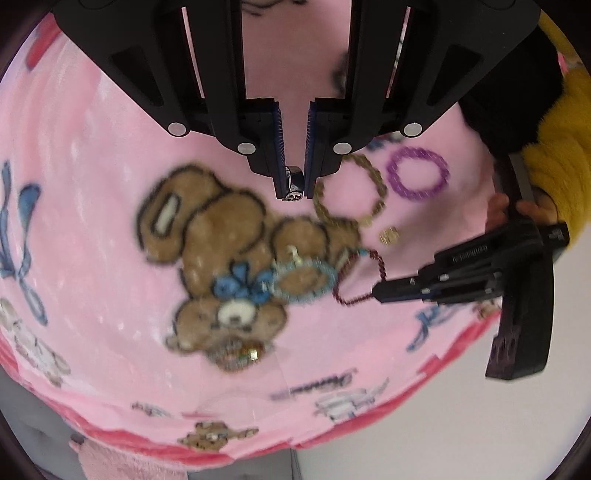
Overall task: Organize jewelry
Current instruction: 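Carry the red bracelet and ring to the clear box with both tools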
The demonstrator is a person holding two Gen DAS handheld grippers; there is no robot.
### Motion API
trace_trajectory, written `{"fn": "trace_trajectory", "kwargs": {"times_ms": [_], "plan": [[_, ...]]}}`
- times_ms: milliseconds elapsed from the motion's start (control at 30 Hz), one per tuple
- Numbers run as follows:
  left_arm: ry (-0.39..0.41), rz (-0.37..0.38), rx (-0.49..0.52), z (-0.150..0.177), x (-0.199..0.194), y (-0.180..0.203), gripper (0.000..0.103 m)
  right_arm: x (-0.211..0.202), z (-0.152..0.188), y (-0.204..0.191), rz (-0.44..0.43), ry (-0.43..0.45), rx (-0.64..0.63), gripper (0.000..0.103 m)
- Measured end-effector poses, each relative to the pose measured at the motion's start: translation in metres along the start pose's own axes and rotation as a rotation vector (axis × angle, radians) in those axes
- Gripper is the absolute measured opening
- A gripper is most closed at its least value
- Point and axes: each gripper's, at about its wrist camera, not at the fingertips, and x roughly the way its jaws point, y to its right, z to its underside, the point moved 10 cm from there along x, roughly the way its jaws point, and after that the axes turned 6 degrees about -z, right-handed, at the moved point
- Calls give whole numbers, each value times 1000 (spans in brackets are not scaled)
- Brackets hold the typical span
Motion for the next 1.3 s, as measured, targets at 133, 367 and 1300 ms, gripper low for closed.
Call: {"fn": "trace_trajectory", "kwargs": {"times_ms": [133, 367, 1300], "plan": [[47, 13, -15, -19, -13, 2, 6, -15, -25, -6, -1, 54, -33, 10], [140, 32, -14, -59, -34, 7, 6, -34, -70, -13, -7, 146, -67, 10], [285, 108, -87, -188, -6, 9, 6, 2, -198, 31, 128, 229, -164, 10]]}}
